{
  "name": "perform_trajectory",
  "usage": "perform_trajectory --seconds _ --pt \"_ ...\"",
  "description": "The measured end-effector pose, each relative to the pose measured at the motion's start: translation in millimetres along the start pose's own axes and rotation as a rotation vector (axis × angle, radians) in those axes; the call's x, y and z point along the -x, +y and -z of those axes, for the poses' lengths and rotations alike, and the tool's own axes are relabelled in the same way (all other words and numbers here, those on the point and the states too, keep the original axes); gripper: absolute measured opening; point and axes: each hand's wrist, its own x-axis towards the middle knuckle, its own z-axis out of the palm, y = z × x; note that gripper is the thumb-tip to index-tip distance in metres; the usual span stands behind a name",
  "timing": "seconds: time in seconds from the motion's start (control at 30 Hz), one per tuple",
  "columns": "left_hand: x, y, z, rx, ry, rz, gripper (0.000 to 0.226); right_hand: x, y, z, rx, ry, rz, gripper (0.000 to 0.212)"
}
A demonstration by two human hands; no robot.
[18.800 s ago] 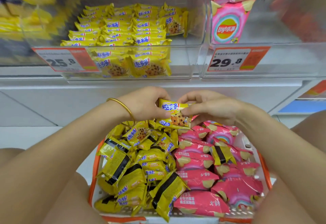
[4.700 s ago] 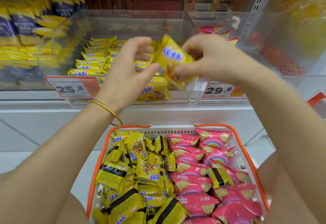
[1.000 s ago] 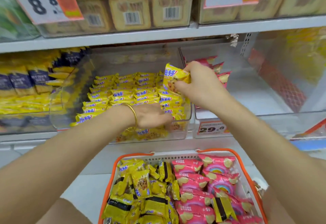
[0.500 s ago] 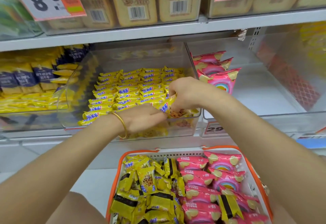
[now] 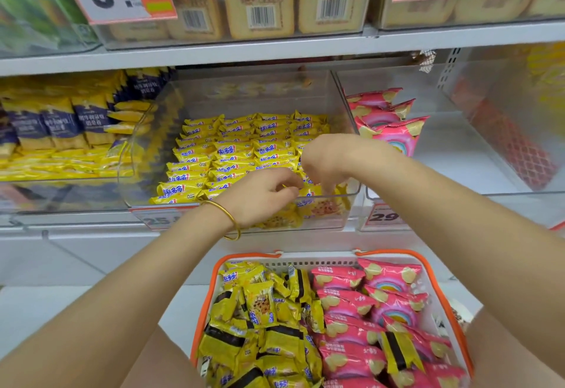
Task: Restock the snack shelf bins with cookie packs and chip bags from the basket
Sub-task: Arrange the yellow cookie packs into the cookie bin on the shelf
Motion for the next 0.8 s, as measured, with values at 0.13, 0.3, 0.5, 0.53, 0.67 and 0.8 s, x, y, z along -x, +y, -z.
perform_trajectory --seconds 0.13,0.3,0.5,0.53,0.67,0.8 --pt "-1.4 3.6 -4.4 -0.113 -0.009 -0.027 0.031 -8.5 -5.4 -14.7 0.012 -0.012 -0.059 0.022" --pt "-6.2 6.7 -8.0 -0.197 -0.018 -0.063 0.056 -5.0 -6.9 -10.5 0.032 0.007 -0.089 0.035" --pt "-13.5 7.0 -13.3 -0.384 -0.046 -0.154 0.065 8.2 0.3 -1.7 0.006 0.051 -0.108 0.035" --pt "-13.6 6.4 -15.3 -0.420 -0.065 -0.143 0.067 8.0 -1.3 -7.3 -0.004 0.049 -0.109 0.036" --pt "-13.6 9.7 -19.6 -0.551 -0.029 -0.094 0.062 9.3 -8.1 -18.1 -0.069 0.063 -0.106 0.036" --pt "-9.6 15.5 -20.4 -0.595 0.152 -0.166 0.068 24.5 -2.4 -21.8 -0.220 0.376 -0.141 0.007"
